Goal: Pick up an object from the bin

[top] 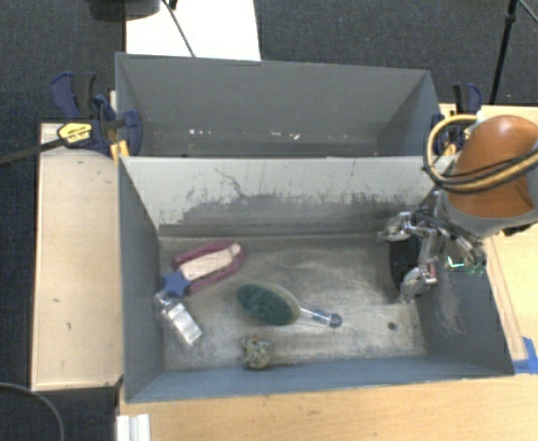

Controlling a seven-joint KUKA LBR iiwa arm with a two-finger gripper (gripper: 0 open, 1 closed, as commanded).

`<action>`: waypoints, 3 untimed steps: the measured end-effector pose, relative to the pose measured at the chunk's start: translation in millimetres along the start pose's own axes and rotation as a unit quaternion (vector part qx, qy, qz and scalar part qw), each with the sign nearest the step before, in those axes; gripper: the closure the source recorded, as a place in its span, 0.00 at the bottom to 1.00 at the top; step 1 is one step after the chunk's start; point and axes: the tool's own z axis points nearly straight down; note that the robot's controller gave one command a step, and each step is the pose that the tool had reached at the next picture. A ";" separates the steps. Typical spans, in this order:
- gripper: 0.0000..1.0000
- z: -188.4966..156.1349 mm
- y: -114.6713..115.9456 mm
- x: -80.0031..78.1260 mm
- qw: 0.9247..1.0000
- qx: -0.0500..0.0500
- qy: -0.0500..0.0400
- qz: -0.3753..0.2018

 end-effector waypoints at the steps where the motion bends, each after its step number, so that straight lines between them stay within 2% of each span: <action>1: 0.00 0.0 0.0 0.0 1.000 0.000 0.000 0.000; 2: 0.00 -80.2 -4.4 10.3 0.989 0.008 -0.001 0.150; 3: 0.00 -189.8 5.3 43.3 0.995 0.008 -0.002 0.095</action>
Offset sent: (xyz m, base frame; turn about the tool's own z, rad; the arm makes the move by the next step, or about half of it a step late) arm 0.0000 0.0000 0.0000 0.0000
